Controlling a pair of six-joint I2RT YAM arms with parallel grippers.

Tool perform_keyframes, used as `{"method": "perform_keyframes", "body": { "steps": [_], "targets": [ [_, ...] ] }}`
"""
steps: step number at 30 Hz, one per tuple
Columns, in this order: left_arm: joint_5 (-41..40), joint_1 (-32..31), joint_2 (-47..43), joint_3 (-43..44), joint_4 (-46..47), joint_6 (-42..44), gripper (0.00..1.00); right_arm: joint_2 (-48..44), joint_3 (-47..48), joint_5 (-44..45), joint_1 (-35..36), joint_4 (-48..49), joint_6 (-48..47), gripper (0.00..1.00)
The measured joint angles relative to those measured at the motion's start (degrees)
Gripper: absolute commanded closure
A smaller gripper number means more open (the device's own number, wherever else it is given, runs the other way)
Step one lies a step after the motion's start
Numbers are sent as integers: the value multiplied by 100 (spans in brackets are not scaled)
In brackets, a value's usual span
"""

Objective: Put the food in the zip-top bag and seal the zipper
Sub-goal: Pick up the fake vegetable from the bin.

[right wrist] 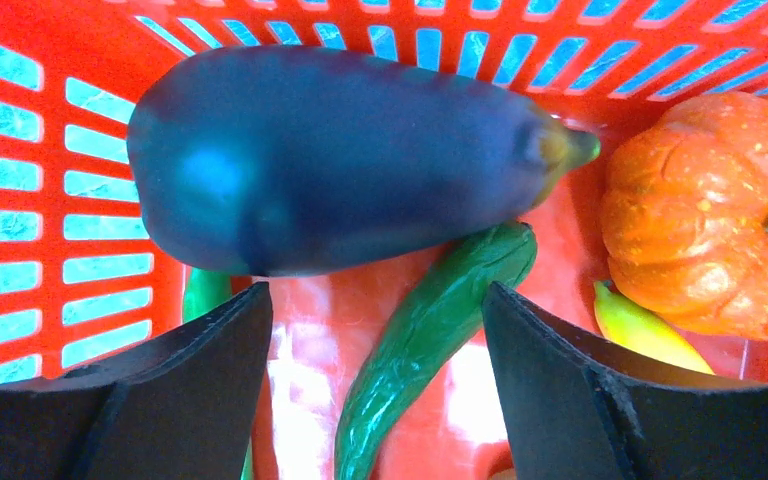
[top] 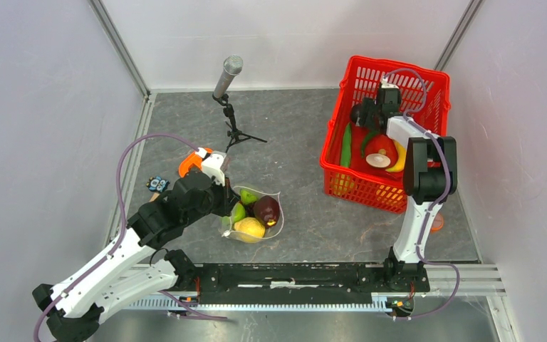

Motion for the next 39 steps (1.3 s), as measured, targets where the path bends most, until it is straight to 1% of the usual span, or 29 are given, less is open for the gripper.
{"method": "perform_keyframes", "body": {
  "steps": [5, 10, 15, 19, 22, 23, 26, 27, 28, 31, 33, 35, 39],
  "targets": [
    [0, 0, -13, -11, 7, 2, 96, -378, -201, 79, 0, -101, -168, 17],
    [4, 0, -9, -39, 9, 2, 96, -879, -361, 389, 0, -157, -216, 17],
    [7, 0, -13, -42, 9, 0, 96, -769, -457, 522, 0, -269, -160, 19],
    [4, 0, -66, -48, 7, 0, 96, -380, -463, 535, 0, -376, -76, 20],
    [2, 0, -105, -50, 0, 0, 96, -61, -457, 518, 0, -452, 22, 28],
    [2, 0, -109, -50, 0, 0, 96, -24, -389, 514, 0, -413, 39, 37],
    [2, 0, -107, -50, 0, 0, 96, 61, -249, 518, 0, -444, 39, 56],
    [2, 0, -105, -50, 0, 0, 96, 72, -249, 507, 0, -457, 35, 61],
    [2, 0, -98, -50, 2, 2, 96, 72, -249, 485, 0, -448, 48, 62],
    [4, 0, -59, -50, 2, 0, 96, 50, -284, 420, 0, -411, 52, 82],
    [4, 0, -42, -50, 4, 0, 96, -76, -468, 348, 0, -310, 48, 84],
    [4, 0, -44, -50, 4, 0, 96, -417, -852, 245, 0, -247, 74, 85],
    [4, 0, -44, -50, 4, 0, 96, -1425, -1539, -48, 0, 2, 92, 86]
  ]
}}
